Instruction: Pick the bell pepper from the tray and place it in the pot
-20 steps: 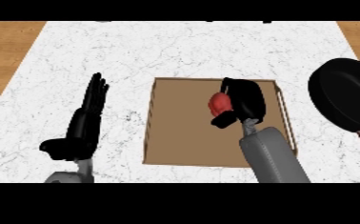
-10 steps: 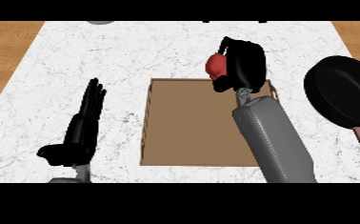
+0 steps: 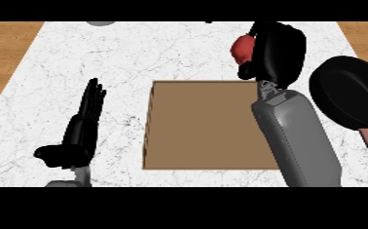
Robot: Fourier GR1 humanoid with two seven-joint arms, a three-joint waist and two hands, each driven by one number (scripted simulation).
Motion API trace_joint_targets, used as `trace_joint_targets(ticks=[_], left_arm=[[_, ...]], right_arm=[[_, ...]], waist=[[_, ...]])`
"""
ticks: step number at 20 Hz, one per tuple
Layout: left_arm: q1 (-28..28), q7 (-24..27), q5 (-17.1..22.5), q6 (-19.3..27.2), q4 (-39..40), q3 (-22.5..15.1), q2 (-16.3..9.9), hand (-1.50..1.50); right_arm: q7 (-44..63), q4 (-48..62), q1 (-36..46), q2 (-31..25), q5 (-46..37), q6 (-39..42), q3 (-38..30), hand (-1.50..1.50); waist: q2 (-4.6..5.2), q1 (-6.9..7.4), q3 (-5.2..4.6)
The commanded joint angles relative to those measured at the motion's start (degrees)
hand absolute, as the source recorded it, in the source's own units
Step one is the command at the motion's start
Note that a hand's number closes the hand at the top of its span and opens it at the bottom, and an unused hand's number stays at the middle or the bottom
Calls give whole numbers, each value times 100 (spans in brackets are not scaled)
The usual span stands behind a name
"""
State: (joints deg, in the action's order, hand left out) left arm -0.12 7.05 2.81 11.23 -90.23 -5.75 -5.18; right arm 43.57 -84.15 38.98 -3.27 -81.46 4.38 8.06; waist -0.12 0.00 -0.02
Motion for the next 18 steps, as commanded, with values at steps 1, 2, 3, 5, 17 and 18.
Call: trace_joint_targets(ticks=[1, 2, 3, 5, 17, 18], left_arm=[[-4, 120, -146, 141, 101, -95, 214, 0], [-186, -9, -53, 41, 88, 68, 62, 0], [-69, -27, 158, -245, 81, 229, -160, 0], [-201, 187, -74, -57, 302, 142, 11, 0], [123, 156, 106, -333, -20, 225, -4, 0], [329, 194, -25, -256, -62, 53, 71, 0]], right_arm=[[130, -192, 151, -264, -52, 344, -351, 150], [-25, -196, 11, -463, 47, 135, -555, 150], [-29, -707, -296, -574, 122, 348, -562, 150], [88, -403, -157, -608, 49, 259, -759, 150], [-1214, 447, -616, -1897, 1048, -420, -2236, 150], [-1587, 935, -477, -2274, 1207, -489, -2513, 150]], waist=[[6, 3, 1], [9, -4, 2], [-1, -28, 2], [9, -10, 1], [14, 21, 2], [22, 42, 3]])
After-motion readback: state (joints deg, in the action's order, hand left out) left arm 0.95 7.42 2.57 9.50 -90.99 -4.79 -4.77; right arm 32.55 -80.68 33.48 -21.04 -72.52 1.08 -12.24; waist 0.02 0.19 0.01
